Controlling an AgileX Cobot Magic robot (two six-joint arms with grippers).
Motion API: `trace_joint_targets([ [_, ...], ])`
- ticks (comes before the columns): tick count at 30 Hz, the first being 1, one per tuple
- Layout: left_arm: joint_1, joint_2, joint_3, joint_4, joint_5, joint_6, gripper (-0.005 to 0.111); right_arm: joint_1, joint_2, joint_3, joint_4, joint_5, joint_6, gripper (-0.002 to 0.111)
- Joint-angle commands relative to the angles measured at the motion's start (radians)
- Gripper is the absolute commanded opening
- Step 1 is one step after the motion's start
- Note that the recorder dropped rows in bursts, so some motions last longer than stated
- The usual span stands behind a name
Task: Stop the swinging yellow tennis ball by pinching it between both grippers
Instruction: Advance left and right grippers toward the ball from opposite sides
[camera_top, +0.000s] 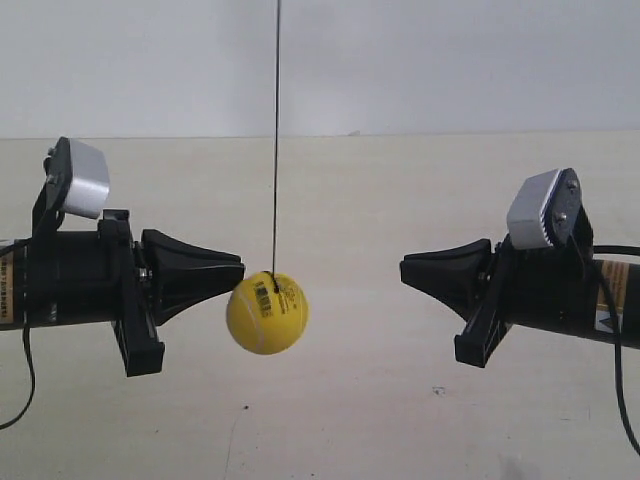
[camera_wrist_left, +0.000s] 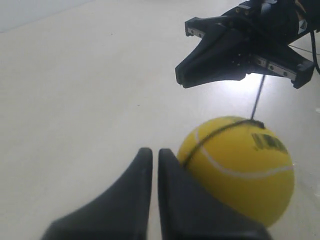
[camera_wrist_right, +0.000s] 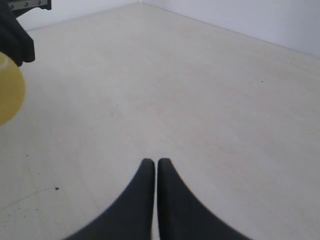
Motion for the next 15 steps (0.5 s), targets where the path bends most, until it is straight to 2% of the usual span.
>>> trace_joint_targets([
  [1,-0.023,0.004,-0.004,0.005,-0.003,-0.008,0.005,0.002,-0.001,-0.007,0.000,-0.036,0.000,0.000],
  [9,-0.067,0.004,-0.004,0.002,0.003,0.006,0.005,0.007,-0.001,-0.007,-0.002,-0.071,-0.002,0.000],
  [15,-0.099,0.004,-0.004,-0.009,0.010,0.026,0.005,0.062,-0.001,-0.010,-0.003,-0.062,-0.023,0.000],
])
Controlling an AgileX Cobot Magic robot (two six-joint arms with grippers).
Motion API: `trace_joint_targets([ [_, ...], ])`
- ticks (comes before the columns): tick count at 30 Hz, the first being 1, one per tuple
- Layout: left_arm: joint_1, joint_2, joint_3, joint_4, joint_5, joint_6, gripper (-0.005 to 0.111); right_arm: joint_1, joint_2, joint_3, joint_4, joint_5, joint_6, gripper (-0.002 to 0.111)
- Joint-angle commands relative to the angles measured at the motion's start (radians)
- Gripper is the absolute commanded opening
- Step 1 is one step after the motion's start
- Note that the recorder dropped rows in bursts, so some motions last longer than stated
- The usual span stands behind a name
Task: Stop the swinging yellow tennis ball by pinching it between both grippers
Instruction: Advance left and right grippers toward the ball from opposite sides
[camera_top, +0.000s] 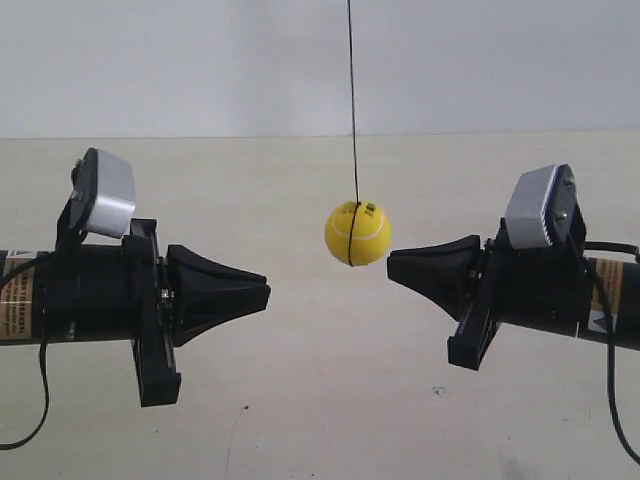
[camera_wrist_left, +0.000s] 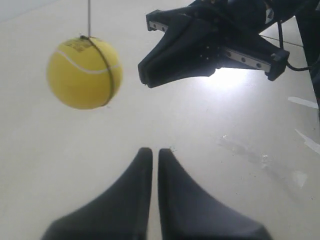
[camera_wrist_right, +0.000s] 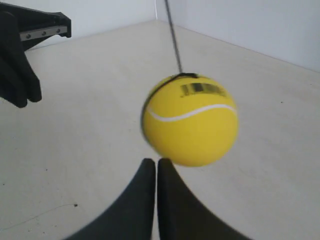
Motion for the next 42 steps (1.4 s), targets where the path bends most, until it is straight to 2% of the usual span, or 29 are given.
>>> trace_joint_targets([
  [1,-0.012,0.006,-0.004,-0.017,0.013,0.012,0.005,0.035,-0.001,-0.008,0.001,-0.003,-0.027,0.000],
  [9,-0.012,0.026,-0.004,-0.104,0.112,0.083,0.005,0.037,-0.001,-0.015,0.027,0.048,-0.036,0.000],
  [22,-0.012,0.028,-0.004,-0.111,0.066,0.093,0.005,0.046,-0.001,-0.017,0.028,0.038,-0.036,0.000],
  [29,-0.012,0.054,-0.004,-0.186,0.062,0.187,0.005,0.046,-0.001,-0.017,0.028,0.038,-0.036,0.000],
  [42,-0.012,0.054,-0.004,-0.184,0.049,0.172,0.005,0.046,0.007,-0.026,0.031,0.024,-0.037,0.000],
])
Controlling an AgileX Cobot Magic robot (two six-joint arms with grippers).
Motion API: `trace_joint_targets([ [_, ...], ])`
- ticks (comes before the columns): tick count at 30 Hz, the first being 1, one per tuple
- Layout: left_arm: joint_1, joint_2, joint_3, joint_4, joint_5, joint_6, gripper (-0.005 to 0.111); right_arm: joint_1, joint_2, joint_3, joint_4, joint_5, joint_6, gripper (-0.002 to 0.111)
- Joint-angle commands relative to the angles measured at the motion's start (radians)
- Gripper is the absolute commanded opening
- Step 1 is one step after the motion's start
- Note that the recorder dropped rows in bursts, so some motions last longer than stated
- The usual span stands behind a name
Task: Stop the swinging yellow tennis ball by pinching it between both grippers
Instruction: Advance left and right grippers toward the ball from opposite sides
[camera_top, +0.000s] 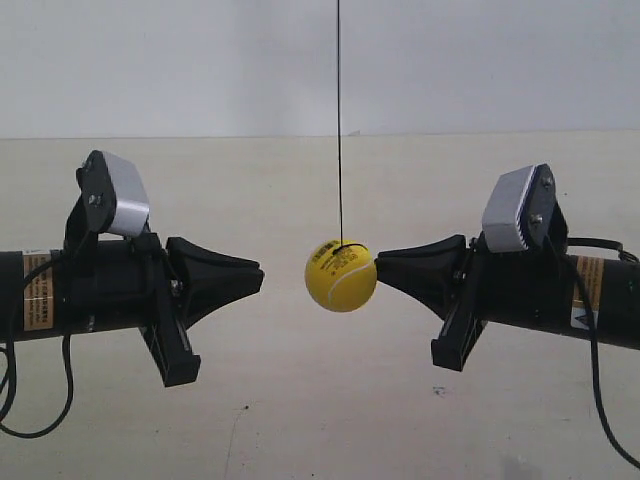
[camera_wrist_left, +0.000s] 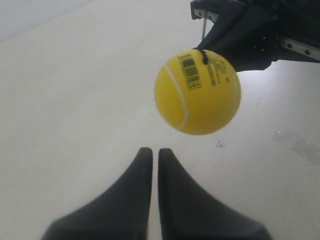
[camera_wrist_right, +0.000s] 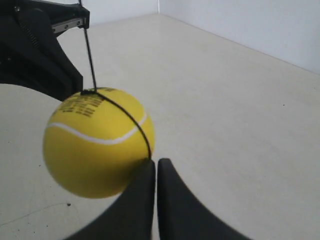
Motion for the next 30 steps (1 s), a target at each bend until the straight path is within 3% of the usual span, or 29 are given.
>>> trace_joint_targets([
  [1,-0.004,0.002,-0.004,-0.006,-0.033,-0.020,0.005,0.000,0.005,-0.006,-0.006,-0.021,-0.002,0.000],
  [30,-0.004,0.002,-0.004,0.001,-0.063,-0.022,0.005,0.000,0.005,-0.024,0.003,-0.020,0.001,0.000],
])
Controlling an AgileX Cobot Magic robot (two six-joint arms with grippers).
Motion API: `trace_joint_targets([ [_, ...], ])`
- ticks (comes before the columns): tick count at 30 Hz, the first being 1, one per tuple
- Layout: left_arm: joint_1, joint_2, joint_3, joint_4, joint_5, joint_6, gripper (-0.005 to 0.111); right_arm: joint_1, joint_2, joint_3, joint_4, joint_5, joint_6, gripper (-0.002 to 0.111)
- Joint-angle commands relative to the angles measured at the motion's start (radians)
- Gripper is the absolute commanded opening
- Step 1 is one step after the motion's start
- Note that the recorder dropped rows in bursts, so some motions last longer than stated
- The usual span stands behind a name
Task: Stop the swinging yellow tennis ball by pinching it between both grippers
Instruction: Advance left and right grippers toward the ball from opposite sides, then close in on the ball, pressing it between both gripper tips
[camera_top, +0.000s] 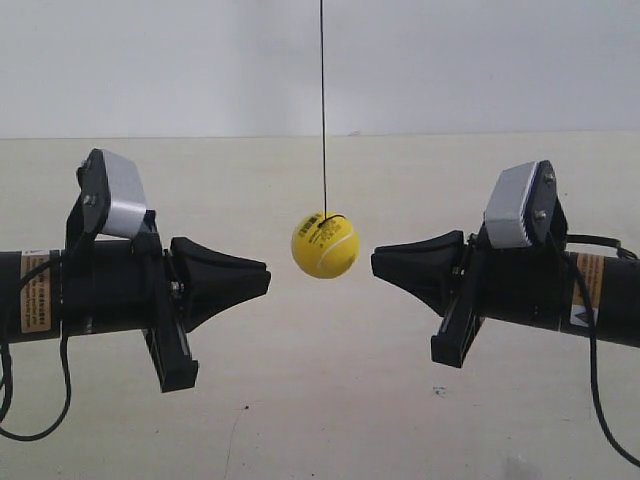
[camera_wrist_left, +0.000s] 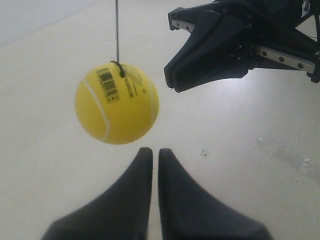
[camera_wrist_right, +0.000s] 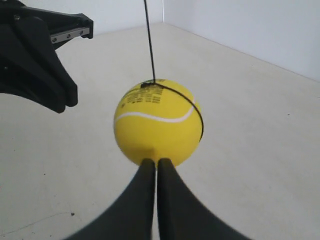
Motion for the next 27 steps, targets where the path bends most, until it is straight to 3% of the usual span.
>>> trace_joint_targets([
  [1,-0.004,0.002,-0.004,-0.033,-0.007,-0.009,0.005,0.000,0.001,-0.021,0.007,0.021,0.001,0.000],
  [18,-0.004,0.118,-0.027,-0.052,-0.088,0.023,0.005,0.002,0.001,-0.022,0.005,0.028,0.008,0.000],
  [27,-0.004,0.132,-0.039,-0.055,-0.093,0.023,0.005,0.105,0.001,-0.062,0.020,0.149,-0.001,0.000],
])
